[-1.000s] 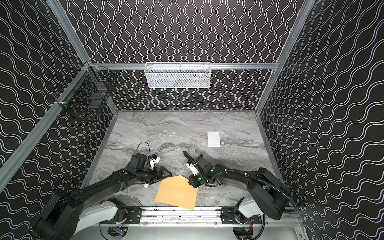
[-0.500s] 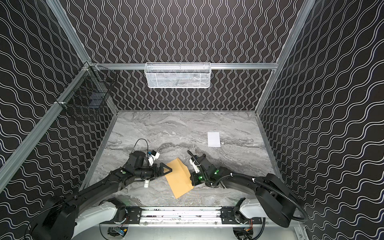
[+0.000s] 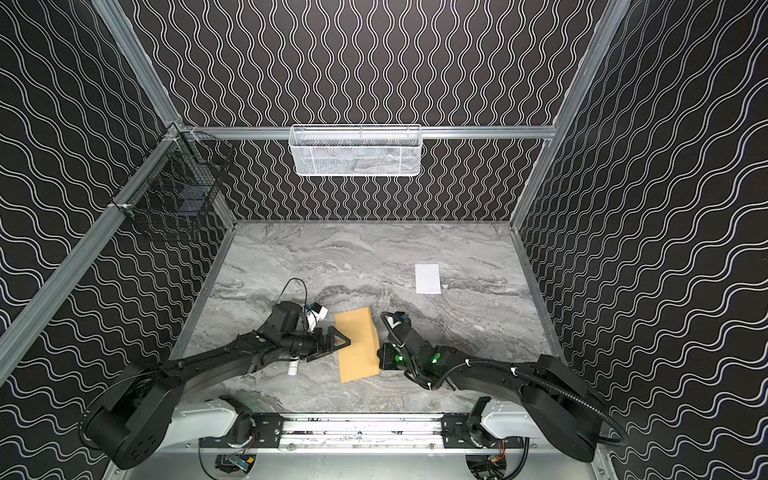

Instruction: Place the letter into the envelope and seal it

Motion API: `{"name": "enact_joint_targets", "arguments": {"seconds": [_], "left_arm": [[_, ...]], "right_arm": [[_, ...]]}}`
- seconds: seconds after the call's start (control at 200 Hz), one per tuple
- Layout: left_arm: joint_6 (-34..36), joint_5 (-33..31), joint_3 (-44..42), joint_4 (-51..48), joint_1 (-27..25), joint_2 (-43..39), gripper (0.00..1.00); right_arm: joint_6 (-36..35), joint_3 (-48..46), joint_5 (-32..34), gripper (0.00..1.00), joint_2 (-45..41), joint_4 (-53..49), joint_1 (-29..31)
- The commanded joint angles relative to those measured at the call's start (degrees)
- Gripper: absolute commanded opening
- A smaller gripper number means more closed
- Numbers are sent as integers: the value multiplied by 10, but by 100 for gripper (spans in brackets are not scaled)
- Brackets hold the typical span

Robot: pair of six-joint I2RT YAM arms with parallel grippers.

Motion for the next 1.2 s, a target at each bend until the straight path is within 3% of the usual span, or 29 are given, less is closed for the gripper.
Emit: {"name": "enact_joint_targets", "arguments": {"seconds": [0.0,0.235,0.33,0.546,0.826,1.191], "left_arm": [[-8,17,-8,61,-1,16,99],[-2,15,-11,55,-1,22,98],[35,-22,17,-21,-14,-7,95],[75,-86,48,-85,-33,-40,93],[83,-117,69,-84,-36,8,99],[106,-127,130,-108,-47,110,95]], "right_arm": [[36,4,2,15,20,33,9],[51,-1,-15,22,35,42,40],[42,8,-13,25,10,-4,41],[-21,18,15,30,-54,-29,40],[-111,130,22,38,23,-35,31],[-157,154,-110,38,96,-6,-81]]}}
